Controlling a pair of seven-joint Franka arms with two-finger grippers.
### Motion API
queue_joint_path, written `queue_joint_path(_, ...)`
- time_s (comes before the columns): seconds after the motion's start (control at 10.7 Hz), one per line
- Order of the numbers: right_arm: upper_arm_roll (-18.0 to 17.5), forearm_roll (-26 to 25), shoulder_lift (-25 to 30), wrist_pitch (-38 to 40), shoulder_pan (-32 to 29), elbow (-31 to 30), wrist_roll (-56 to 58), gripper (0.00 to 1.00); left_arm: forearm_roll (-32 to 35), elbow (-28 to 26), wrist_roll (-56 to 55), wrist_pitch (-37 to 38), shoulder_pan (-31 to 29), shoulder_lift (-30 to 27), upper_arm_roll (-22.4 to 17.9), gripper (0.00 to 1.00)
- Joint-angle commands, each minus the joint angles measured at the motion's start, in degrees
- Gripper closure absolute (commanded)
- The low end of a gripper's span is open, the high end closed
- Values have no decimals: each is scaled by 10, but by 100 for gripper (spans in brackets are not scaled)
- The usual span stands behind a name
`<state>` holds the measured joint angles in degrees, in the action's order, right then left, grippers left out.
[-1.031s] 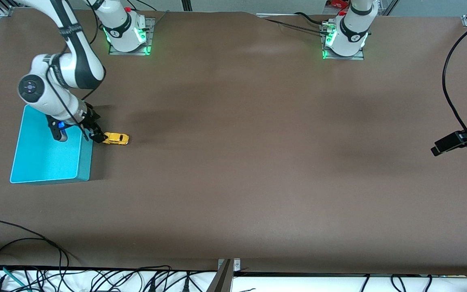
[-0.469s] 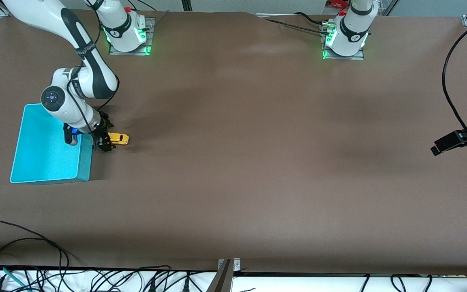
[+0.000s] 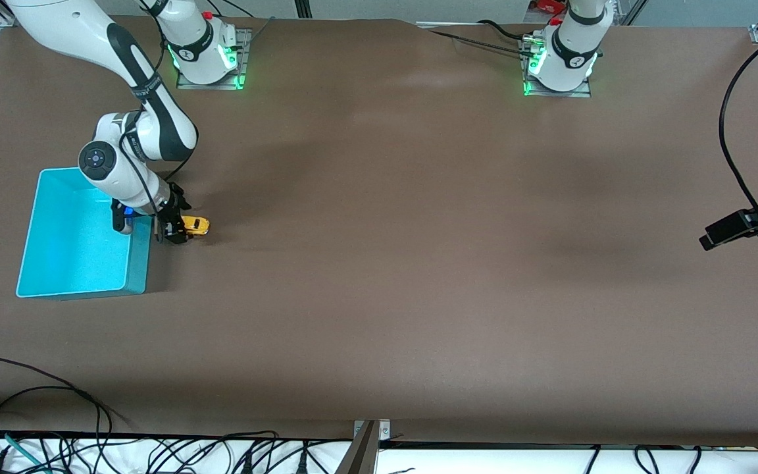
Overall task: Wind up and store yellow beetle car
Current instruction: 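Grasp the yellow car with the right gripper and lift it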
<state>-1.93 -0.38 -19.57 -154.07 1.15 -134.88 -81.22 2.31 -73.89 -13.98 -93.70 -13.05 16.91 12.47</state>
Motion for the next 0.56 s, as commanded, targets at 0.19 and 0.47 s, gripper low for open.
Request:
queue_joint_path(0.19,0,-5,16,-6,2,-7,-16,81,0,-2,18,31,-4,-7,0,0)
queue_joint_path(0.47,-2,-5,42,6,15,0,-17,81,-2,-4,21,31,-6,-2,0,0)
